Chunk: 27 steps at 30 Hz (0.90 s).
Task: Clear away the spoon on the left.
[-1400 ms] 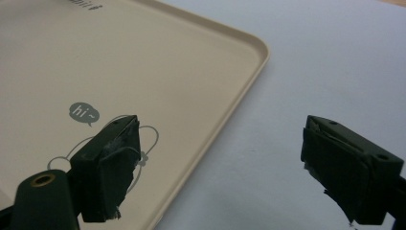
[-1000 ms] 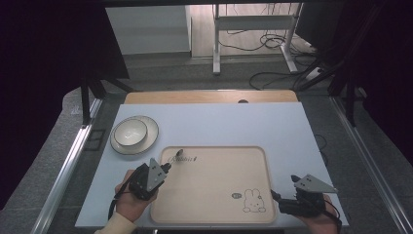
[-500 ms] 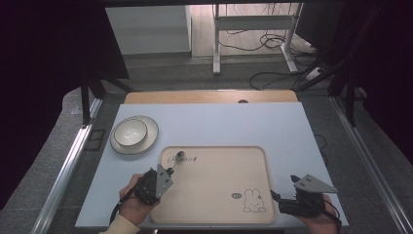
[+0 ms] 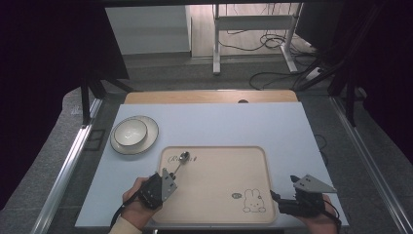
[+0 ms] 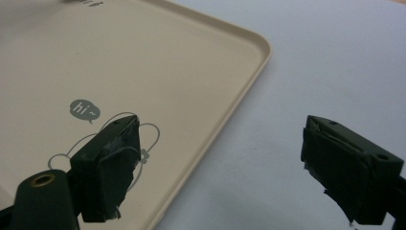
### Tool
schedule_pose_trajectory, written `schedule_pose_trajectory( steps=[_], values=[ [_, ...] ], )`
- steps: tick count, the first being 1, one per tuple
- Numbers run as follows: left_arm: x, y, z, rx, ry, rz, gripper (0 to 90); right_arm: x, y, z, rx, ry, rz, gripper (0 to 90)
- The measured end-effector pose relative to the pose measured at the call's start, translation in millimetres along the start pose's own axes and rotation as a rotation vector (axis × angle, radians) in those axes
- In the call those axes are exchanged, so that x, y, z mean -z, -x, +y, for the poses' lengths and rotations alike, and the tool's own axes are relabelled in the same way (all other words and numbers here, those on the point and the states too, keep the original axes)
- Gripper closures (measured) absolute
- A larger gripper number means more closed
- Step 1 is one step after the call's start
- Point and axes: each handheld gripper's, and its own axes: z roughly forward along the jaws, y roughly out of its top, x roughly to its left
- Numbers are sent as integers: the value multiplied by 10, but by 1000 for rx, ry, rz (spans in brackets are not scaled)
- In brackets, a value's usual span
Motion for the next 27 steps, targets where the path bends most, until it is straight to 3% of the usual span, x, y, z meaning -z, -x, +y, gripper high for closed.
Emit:
schedule_pose_trajectory(
  steps=[4,7,12,14,18,22,27],
  values=[
    [-16,18,-3,8,-26,-30,819,-1,-3,-1,0,1,-1,142],
    [-58,25,-10,30,-52,-83,781,-1,-5,-1,1,-1,-1,142],
    [-142,-33,-50,129,-93,-212,709,-2,-3,-1,1,-4,1,142],
    [-161,-52,-67,169,-91,-245,672,-5,-3,-2,0,-3,1,142],
    [-210,-85,-91,244,-106,-319,465,-6,-7,-1,0,-4,2,142],
    [-220,-101,-98,264,-104,-329,328,0,-3,2,0,0,-3,142],
    [-201,-107,-86,271,-83,-325,276,-2,-1,1,3,-3,-1,142]
  ],
)
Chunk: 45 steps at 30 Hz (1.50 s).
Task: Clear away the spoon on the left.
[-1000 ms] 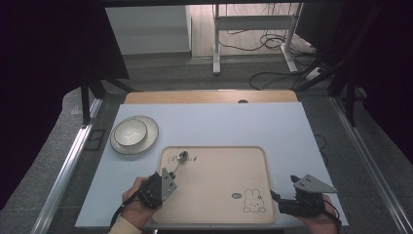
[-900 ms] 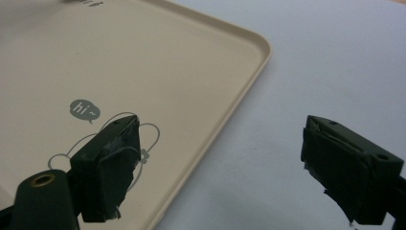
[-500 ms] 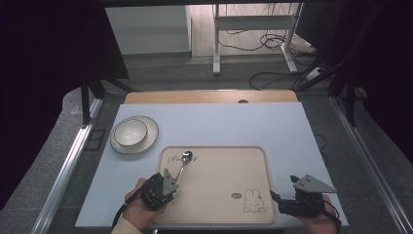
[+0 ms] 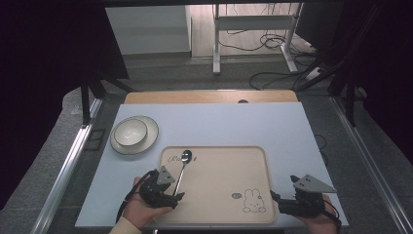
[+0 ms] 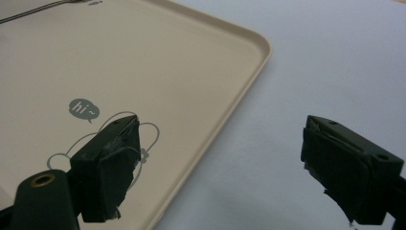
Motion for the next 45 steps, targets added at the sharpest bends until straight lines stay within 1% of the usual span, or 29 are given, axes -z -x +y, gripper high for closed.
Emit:
schedule_pose_trajectory(
  steps=[2,5,8,12,16,18,21,24,28,32,35,38,40,42,45],
  values=[
    [6,-1,3,2,9,0,267,-2,-4,0,-1,0,1,142],
    [32,-8,7,2,32,12,256,-3,0,-2,-2,1,1,142],
    [85,-33,9,10,68,21,249,1,2,-2,-3,5,1,142],
    [163,-79,0,12,109,47,244,10,3,-1,-5,7,3,142],
    [241,-143,-23,32,156,72,240,14,11,-4,-4,7,3,142],
    [277,-176,-40,38,171,92,241,17,14,-7,-4,9,1,142],
    [332,-242,-78,60,194,112,241,25,18,-9,-8,9,1,142],
    [396,-322,-147,85,206,150,242,25,20,-6,-6,11,0,142],
    [490,-411,-264,125,226,180,250,24,18,-6,-8,11,1,142],
    [596,-462,-444,153,241,217,262,31,35,-11,-11,11,-2,142],
    [654,-484,-559,168,241,229,264,30,54,-17,-12,13,-5,142],
    [665,-497,-646,171,227,239,264,25,62,-18,-13,12,-6,142],
    [657,-502,-677,166,213,248,265,22,63,-15,-13,14,-11,142],
    [650,-501,-689,163,209,248,265,14,63,-13,-14,13,-13,142],
    [647,-494,-674,145,213,253,265,3,61,-17,-12,7,-14,142]
  ],
)
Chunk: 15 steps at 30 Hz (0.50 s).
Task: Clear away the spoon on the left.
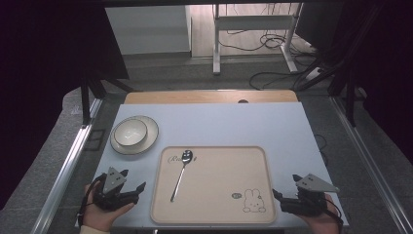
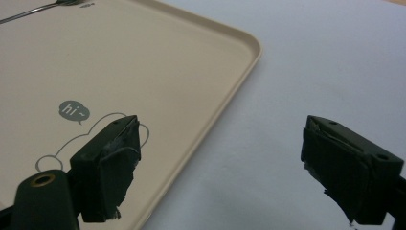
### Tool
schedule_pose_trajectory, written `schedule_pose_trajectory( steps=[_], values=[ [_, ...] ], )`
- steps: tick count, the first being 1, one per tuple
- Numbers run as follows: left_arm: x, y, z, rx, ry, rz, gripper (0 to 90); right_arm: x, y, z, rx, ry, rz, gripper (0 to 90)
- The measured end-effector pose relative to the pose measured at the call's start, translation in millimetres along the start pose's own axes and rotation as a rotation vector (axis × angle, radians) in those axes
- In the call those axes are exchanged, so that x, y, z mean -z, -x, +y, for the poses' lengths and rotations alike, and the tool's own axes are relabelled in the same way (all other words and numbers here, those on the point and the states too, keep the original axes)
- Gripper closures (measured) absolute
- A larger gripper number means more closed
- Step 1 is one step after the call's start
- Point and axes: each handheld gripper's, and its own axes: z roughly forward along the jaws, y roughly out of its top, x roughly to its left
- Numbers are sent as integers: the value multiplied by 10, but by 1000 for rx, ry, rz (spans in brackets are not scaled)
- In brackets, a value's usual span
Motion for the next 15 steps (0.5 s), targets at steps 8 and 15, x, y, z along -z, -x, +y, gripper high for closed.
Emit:
schedule_pose_trajectory(
  steps=[8,15],
  values=[
    [-23,18,9,-18,1,4,265,-1,9,-10,-2,-2,2,142],
    [-40,17,8,-21,1,11,265,11,-1,-12,-1,-1,3,141]
  ],
)
